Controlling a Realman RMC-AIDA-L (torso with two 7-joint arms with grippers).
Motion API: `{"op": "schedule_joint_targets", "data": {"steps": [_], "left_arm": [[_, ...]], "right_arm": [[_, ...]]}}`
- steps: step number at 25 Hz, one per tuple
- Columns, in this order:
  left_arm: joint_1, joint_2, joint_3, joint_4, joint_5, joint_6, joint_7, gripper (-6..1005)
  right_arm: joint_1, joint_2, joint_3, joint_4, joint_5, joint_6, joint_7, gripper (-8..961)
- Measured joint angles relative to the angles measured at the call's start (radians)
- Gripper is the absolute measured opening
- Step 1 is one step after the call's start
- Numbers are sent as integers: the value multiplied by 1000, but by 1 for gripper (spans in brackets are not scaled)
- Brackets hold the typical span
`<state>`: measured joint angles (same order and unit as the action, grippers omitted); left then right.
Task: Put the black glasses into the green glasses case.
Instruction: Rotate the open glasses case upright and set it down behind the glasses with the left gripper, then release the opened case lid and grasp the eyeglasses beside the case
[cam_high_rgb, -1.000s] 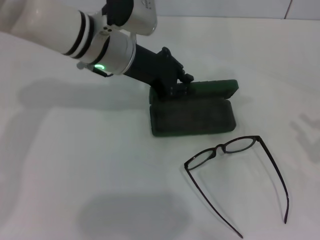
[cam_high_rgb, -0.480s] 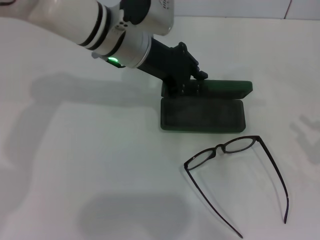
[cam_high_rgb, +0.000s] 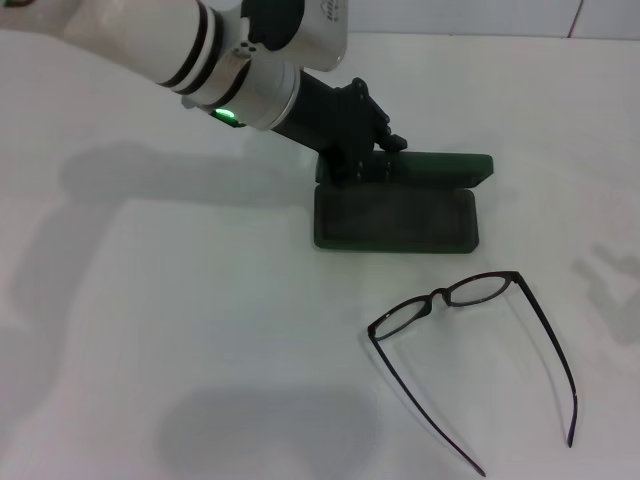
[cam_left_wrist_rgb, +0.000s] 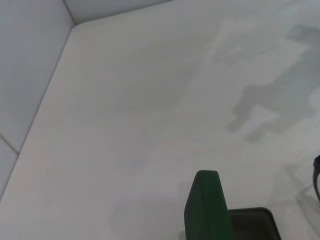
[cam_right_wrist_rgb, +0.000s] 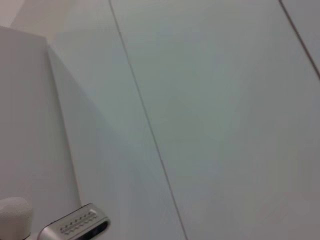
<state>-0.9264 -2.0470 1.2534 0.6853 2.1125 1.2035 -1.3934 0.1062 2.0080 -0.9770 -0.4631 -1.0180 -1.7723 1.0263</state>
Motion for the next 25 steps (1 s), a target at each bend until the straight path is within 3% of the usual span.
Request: {"op": "schedule_joint_targets", "data": {"steps": [12,16,19,22,25], "left_arm": [[35,-18,-11,8,1,-51,23,247],[35,-13,-14,9,-11,-40,19,254],[36,-12,-71,25,-16,10,17,427],[66,-27,-227,104,-59,115,2,426],[100,-30,-279,134,-134,143,-12,426]], "right_arm": [[0,2,-5,0,-12,-15,6,281],[0,2,-5,0,-13,-15,4,281],[6,-1,-4,-2,-21,-2,4,281],[13,-4,-4,-15,-46,14,8,281],[28,-11,-4,-76,-139,54,42,282]]}}
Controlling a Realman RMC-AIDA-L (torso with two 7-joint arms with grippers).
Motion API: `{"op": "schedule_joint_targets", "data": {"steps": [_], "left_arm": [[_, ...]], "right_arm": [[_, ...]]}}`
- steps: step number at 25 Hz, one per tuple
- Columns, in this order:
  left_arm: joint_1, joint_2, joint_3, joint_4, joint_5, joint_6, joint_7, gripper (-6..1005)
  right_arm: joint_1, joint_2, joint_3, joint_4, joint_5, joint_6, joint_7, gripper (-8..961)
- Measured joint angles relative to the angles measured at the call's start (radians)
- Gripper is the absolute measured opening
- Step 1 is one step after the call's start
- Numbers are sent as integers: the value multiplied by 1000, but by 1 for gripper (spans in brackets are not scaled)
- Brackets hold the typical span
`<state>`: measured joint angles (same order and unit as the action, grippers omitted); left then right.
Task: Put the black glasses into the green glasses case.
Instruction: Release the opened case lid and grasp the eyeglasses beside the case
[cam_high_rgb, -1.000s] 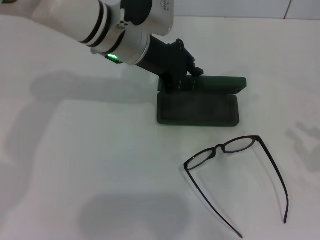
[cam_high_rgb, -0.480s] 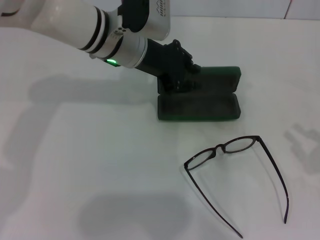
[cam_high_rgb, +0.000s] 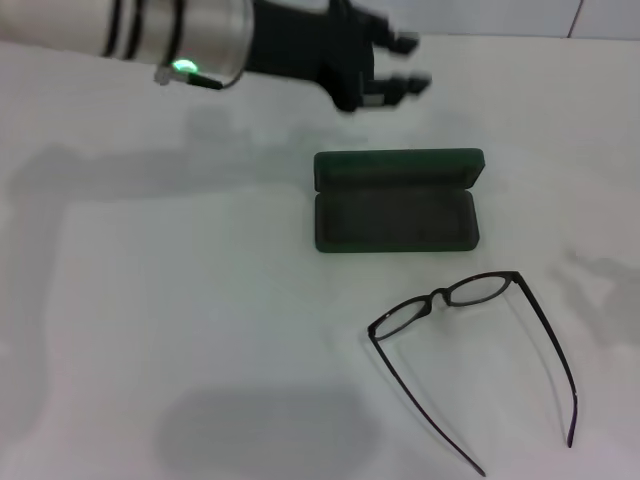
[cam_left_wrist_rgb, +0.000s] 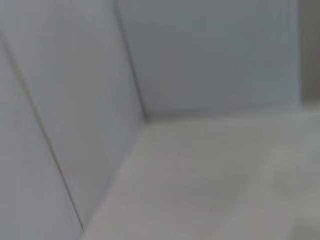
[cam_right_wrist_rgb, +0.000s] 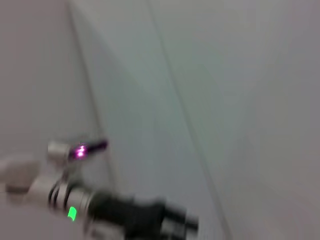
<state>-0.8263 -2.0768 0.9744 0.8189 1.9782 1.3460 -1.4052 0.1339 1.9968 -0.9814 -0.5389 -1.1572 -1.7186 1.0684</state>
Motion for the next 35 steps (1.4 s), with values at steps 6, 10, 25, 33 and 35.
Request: {"op": "schedule_joint_targets", "data": {"steps": [6,10,25,33,35], "left_arm": [[176,8,-43,36,-361,69,-30,427],[323,5,-44,44,-517,132,-9,427],[531,-10,-36,-187,-635,321,266,411],[630,-11,-36,-238,-645,332,319,411],[636,-11,-35,-266,-645,334,329,411]], "right_arm": [[98,1,-2,-276,-389,69,270,282],[224,17,-25,-470,-638,80,489,283],[895,5,-223,-536,-1212,-48,806,285],[950,30,-610,-536,-1265,135,859,286],[953,30,-654,-531,-1265,161,858,286]]}}
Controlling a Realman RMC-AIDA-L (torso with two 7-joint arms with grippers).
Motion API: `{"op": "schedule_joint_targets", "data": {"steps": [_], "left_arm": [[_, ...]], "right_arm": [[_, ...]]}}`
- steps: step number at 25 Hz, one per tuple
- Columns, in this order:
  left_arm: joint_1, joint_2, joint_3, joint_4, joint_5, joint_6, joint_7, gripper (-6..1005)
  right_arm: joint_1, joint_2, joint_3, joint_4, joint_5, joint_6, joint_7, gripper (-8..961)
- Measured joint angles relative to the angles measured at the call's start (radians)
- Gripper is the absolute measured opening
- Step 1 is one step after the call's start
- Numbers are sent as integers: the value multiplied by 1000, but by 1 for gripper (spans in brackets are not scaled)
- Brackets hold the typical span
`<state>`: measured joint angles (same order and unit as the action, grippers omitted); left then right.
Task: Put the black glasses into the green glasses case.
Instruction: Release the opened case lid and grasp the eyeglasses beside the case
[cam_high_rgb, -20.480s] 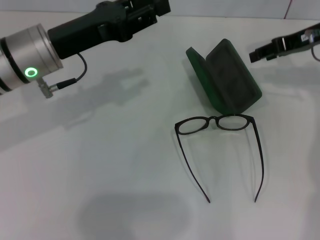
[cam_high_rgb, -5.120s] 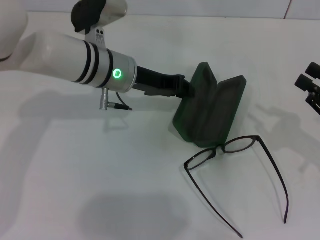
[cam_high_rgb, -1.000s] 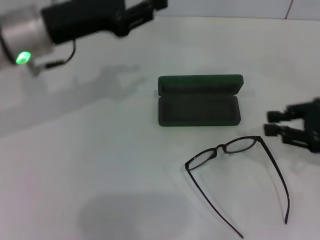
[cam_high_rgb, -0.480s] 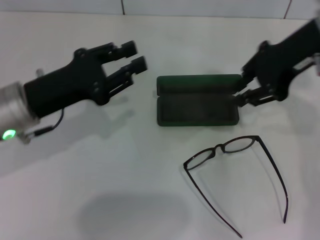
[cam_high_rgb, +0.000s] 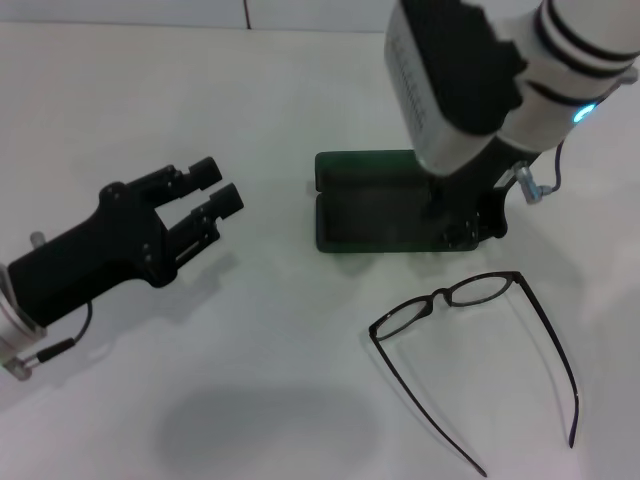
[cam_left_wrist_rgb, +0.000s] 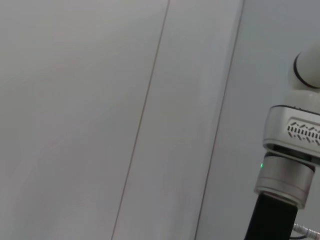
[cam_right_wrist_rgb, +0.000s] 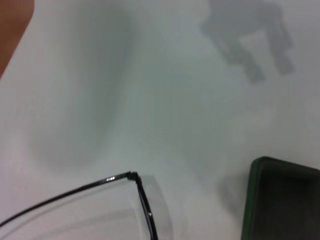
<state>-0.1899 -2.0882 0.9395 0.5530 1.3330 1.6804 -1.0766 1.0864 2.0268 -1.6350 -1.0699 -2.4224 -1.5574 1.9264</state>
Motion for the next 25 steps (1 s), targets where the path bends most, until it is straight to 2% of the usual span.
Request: {"op": "schedule_joint_targets", "data": {"steps": [6,14,21,25], "left_arm": [[-18,-4,-1,-67,-1,9,43,411],[-63,-5,-4,-151,-3,9,106,411],[-60,-6,-4,-157,-13,5,114,411],[-60,-6,-5,-182,-15,2,135,411]], "right_arm": [[0,1,-82,10,-9,31,-1,289],[4,1,-95,32,-13,8,12,307],[31,1,-103,23,-8,-37,74,322],[33,1,-142,23,10,-42,85,331]]}}
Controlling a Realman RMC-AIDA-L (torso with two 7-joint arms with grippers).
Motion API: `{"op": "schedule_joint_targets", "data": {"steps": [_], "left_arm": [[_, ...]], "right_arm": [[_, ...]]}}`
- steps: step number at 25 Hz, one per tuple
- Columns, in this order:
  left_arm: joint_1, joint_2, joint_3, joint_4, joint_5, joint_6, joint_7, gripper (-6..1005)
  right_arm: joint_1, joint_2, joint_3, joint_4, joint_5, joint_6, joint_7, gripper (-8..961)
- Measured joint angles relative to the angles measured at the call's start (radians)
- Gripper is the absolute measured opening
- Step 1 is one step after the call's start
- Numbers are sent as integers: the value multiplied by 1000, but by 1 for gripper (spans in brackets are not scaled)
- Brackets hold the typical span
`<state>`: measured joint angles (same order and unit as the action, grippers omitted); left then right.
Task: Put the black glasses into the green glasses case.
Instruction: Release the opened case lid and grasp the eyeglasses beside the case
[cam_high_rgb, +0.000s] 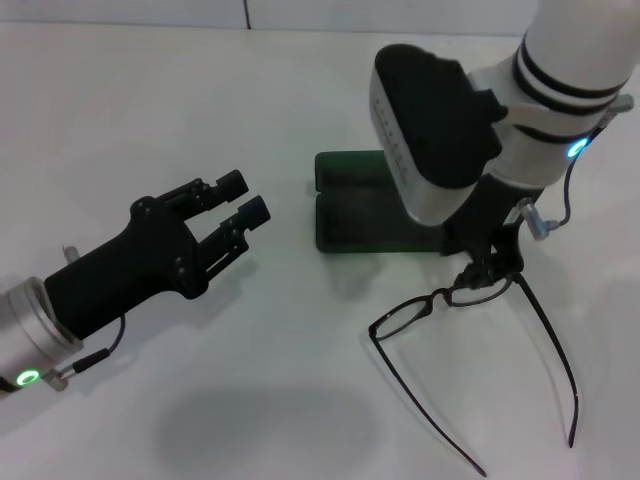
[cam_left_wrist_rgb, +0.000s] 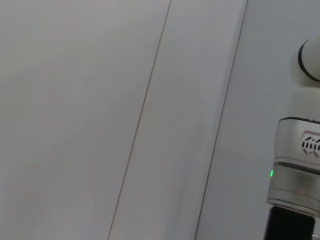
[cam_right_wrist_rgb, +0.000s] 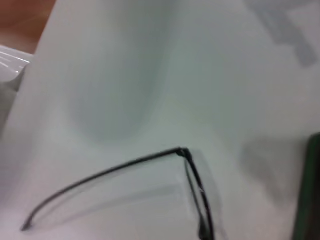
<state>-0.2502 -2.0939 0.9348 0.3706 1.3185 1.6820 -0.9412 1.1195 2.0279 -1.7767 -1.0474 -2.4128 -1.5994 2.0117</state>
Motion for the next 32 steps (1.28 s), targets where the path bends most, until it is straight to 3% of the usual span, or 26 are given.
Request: {"op": "schedule_joint_targets", "data": {"steps": [17,32], "left_arm": [[25,-3,2,-52,-3,6,33,412],[23,-5,5,-78,-2,4,34,412]], "right_arm": [[-5,0,-94,3,86,57,1,341],[3,0,-152,110,111,157,-38,343]]}}
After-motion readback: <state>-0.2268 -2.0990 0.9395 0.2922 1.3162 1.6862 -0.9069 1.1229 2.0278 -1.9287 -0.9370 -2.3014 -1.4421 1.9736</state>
